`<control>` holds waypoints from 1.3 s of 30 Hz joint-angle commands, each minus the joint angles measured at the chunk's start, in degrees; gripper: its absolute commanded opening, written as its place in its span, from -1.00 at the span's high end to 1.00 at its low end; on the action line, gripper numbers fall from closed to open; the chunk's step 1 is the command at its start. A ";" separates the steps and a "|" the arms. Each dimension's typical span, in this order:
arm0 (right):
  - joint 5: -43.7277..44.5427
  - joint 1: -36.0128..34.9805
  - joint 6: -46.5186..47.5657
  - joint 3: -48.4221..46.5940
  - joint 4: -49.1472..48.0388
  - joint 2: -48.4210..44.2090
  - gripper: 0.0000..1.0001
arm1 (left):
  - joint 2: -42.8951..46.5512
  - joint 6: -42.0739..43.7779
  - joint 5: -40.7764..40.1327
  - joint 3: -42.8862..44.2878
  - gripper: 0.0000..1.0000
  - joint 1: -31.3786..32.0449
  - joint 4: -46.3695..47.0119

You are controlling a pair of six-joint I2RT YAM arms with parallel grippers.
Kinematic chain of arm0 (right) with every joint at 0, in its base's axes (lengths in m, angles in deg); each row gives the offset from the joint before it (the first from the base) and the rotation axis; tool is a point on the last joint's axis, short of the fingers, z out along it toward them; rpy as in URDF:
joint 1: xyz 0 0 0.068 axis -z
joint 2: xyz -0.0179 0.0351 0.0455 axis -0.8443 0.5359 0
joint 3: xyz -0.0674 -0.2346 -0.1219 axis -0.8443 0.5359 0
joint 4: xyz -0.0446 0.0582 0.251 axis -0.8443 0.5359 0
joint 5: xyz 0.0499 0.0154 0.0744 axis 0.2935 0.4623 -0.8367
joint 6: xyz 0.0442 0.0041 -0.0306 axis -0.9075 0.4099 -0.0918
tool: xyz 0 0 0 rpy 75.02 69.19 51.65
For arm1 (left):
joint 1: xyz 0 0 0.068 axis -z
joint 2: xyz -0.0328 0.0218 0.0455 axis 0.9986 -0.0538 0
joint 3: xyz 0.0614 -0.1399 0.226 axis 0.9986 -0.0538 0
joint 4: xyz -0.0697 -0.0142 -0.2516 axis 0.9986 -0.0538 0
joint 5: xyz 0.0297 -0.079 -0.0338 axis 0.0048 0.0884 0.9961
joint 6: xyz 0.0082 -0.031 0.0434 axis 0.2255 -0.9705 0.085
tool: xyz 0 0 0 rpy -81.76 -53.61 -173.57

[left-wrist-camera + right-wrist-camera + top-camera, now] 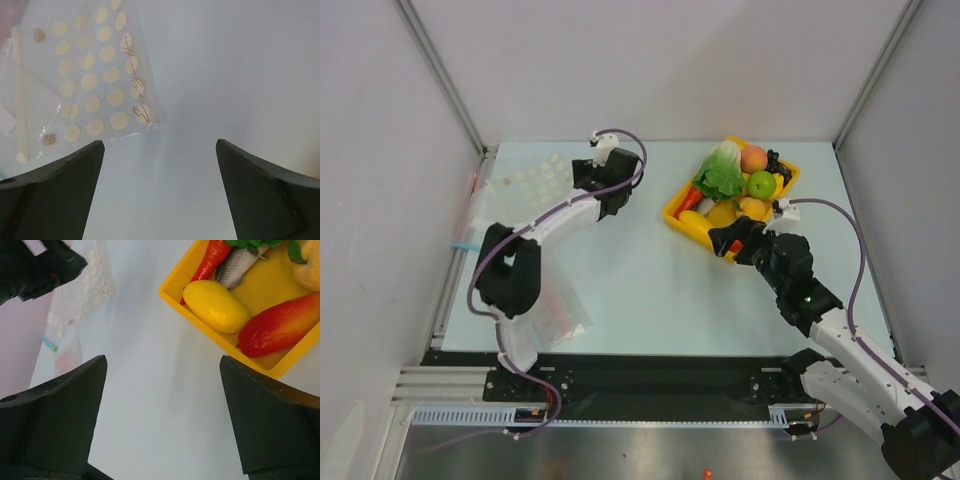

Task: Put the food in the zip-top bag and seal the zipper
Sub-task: Pick up the zipper food storage bag at the center of the board.

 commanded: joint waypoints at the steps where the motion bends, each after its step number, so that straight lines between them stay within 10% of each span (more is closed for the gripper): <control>1: -0.97 0.20 -0.37 0.65 -2.84 -2.80 -0.99 | -6.98 6.50 -4.54 9.65 -0.99 -2.28 -8.96; 11: -3.08 0.20 -1.25 0.74 -3.63 -2.11 -0.99 | -25.45 5.80 0.73 28.81 -0.96 -5.97 -21.45; 35: -3.78 0.11 -1.52 1.18 -3.81 -4.13 -0.99 | -38.12 2.02 18.30 41.85 -0.72 -16.43 -32.28; 37: -3.61 0.20 -1.43 1.27 -3.90 -4.22 -0.99 | -36.54 2.02 18.48 40.18 -0.60 -16.52 -30.35; 39: -3.61 0.20 -1.52 1.27 -3.90 -4.13 -1.00 | -35.48 1.59 18.13 37.81 -0.01 -16.61 -29.20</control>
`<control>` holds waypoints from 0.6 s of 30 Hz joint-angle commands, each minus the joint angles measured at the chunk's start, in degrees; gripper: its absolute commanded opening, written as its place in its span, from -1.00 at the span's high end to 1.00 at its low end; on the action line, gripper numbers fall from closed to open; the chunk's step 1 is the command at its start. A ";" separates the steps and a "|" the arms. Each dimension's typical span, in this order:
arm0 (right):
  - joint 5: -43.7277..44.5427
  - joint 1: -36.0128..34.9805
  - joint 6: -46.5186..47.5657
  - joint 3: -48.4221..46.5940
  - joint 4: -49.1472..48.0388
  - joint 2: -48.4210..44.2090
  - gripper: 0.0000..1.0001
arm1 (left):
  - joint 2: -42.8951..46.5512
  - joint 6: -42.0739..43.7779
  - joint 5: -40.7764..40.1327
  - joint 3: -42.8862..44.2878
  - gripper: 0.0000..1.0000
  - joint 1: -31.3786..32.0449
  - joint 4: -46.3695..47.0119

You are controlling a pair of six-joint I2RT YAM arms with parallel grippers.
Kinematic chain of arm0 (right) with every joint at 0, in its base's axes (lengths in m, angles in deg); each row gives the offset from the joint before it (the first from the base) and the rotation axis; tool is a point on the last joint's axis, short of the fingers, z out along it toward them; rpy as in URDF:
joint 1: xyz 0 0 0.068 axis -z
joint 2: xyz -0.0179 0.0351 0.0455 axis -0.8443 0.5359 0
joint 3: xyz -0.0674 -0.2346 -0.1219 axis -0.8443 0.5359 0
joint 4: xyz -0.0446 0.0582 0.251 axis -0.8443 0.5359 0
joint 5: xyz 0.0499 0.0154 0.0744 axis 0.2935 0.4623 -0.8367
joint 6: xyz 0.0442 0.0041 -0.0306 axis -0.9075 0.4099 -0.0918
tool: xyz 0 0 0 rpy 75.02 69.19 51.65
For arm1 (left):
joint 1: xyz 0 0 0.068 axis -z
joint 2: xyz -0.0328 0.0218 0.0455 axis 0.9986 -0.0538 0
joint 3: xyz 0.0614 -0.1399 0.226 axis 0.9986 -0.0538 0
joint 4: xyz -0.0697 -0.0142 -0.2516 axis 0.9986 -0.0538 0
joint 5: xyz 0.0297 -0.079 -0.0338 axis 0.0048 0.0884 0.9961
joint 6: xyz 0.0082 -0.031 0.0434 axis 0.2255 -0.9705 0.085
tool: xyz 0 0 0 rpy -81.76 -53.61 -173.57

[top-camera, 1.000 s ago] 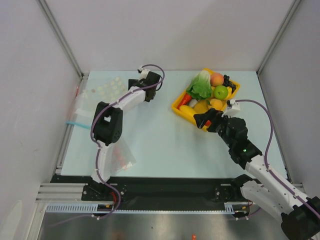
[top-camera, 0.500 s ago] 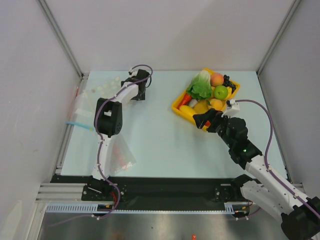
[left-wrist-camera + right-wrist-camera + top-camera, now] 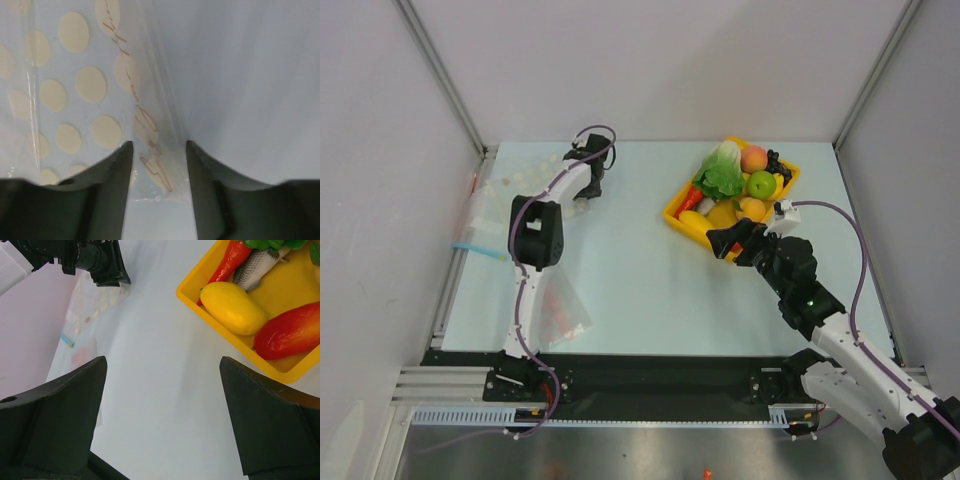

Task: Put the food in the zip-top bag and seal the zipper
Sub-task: Pick up the zipper food storage bag at the center of the board.

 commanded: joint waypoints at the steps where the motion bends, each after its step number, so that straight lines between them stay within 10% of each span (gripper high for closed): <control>1: -0.44 0.17 -0.36 -0.09 -2.43 -0.94 -0.99 | 1.81 -0.98 2.71 -3.31 0.15 -0.92 -0.35; 4: -0.35 0.17 -0.36 0.09 -2.52 -1.20 -0.99 | 1.72 -0.54 3.16 -3.23 0.98 -1.00 -0.61; 18: 0.61 0.26 0.61 0.00 -1.99 -1.55 -0.99 | 33.42 -8.00 15.17 -41.26 0.99 6.10 28.29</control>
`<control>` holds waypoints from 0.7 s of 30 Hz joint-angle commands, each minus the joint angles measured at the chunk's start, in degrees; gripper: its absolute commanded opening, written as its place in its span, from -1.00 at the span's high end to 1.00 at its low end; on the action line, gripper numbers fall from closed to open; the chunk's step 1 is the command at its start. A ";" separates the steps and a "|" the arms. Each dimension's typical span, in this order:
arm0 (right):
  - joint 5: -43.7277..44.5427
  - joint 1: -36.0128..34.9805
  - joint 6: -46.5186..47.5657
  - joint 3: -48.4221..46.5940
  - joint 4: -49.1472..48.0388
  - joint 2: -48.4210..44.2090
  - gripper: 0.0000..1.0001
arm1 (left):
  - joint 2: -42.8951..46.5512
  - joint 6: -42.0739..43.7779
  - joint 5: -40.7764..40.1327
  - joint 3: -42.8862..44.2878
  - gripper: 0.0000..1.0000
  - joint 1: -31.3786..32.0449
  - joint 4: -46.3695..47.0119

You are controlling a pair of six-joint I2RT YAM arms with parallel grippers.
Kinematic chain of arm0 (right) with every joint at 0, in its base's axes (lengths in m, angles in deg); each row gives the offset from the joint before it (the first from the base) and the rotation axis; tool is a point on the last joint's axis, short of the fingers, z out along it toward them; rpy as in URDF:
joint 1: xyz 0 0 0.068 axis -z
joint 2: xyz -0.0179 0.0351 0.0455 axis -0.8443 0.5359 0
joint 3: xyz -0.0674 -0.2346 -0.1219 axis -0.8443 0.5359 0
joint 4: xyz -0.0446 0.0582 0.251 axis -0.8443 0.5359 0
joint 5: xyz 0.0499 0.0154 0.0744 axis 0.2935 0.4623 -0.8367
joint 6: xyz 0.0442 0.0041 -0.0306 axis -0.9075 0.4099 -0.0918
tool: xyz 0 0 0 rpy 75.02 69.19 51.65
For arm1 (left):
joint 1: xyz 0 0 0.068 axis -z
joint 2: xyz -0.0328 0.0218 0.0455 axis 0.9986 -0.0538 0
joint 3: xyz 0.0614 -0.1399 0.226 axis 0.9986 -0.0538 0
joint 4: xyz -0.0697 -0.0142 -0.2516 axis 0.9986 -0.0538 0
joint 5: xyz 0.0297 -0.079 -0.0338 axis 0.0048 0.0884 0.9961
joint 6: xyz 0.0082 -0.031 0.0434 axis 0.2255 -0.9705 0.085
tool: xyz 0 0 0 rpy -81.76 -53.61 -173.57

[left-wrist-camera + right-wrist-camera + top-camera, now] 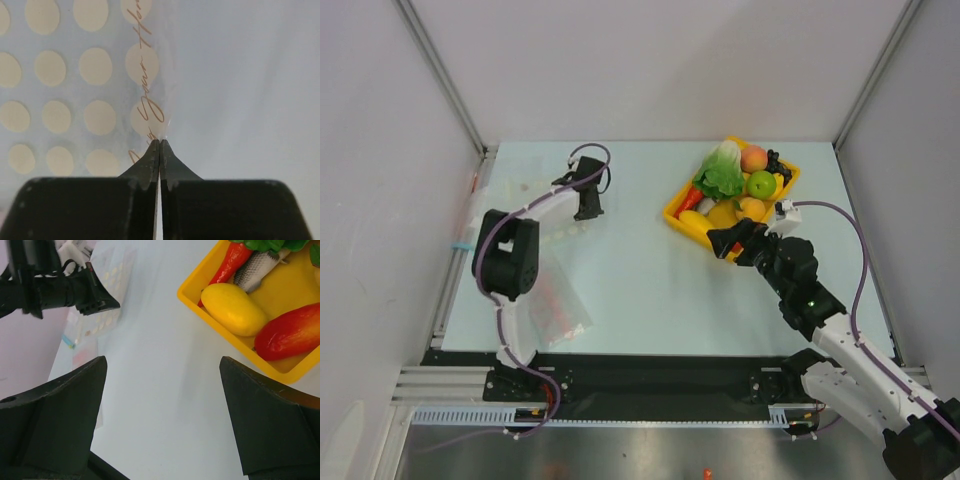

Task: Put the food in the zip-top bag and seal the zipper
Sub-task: Pick up the zipper food storage bag at the center of the board, then place the zipper food storage bag at the center of the board.

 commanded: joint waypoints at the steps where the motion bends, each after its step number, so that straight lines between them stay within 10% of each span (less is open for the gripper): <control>1: 0.60 0.26 0.83 0.04 -2.38 -1.16 -1.00 | 15.14 -3.70 8.14 -8.49 0.99 5.45 16.11; 8: 1.04 0.18 2.14 0.39 -2.65 -1.24 -0.99 | 35.26 -8.70 11.56 -25.18 0.99 18.29 25.99; 14: 2.70 0.18 2.76 1.98 -3.62 -2.66 -0.99 | 52.25 -16.96 25.97 -39.60 0.99 20.14 35.49; 21: 0.42 0.09 2.58 0.22 -3.88 5.16 -0.99 | 66.93 -14.87 22.06 -50.07 0.99 20.06 36.20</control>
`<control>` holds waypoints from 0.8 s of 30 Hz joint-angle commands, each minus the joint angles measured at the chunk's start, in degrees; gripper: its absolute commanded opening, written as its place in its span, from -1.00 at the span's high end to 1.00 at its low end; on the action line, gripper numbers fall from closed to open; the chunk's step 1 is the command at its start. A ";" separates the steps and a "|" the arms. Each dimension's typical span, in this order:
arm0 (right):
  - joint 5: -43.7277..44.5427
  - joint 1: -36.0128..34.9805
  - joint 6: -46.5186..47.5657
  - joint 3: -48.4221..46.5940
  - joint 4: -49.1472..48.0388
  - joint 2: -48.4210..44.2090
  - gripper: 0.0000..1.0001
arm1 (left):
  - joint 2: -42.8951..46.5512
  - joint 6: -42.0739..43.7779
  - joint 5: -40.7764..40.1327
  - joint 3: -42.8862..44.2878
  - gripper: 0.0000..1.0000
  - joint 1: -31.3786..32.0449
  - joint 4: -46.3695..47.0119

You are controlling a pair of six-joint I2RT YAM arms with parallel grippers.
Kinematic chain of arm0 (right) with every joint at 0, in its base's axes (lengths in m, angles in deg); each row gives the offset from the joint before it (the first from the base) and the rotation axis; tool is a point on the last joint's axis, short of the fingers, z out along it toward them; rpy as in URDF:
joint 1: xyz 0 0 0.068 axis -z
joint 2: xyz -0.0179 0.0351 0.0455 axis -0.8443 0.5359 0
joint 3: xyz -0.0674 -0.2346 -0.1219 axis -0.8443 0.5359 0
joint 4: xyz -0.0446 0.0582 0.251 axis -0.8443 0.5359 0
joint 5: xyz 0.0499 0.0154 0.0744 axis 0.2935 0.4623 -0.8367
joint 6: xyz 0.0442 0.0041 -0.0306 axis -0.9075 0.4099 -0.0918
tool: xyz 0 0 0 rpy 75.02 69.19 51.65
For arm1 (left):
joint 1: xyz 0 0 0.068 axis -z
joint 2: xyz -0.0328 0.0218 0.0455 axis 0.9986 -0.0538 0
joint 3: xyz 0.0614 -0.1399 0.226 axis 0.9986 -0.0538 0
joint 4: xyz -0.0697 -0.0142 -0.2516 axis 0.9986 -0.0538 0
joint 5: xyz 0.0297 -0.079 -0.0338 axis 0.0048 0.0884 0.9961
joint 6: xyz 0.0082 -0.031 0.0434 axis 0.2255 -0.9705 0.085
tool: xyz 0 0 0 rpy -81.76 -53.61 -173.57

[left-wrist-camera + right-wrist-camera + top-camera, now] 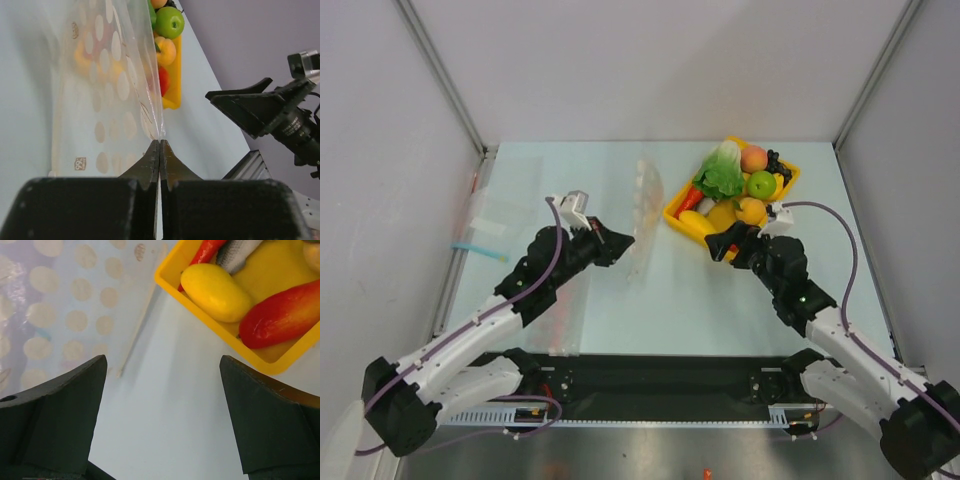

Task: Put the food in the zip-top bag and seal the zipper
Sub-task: Place the zipper food storage bag at the center of the board.

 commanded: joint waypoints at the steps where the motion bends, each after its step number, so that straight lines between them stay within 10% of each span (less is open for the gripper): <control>1: -1.52 0.02 1.12 -1.81 -2.11 3.13 -0.99 | 5.17 0.54 -2.51 -3.39 0.99 -0.38 1.56; 12: -10.40 -2.00 2.52 -3.92 -5.71 12.62 -0.86 | 11.24 5.21 -8.94 -4.28 1.00 -1.08 -3.20; 24: -9.09 -4.37 4.99 -5.15 -4.66 12.81 -0.83 | 6.86 1.43 14.61 -1.91 0.99 0.32 7.88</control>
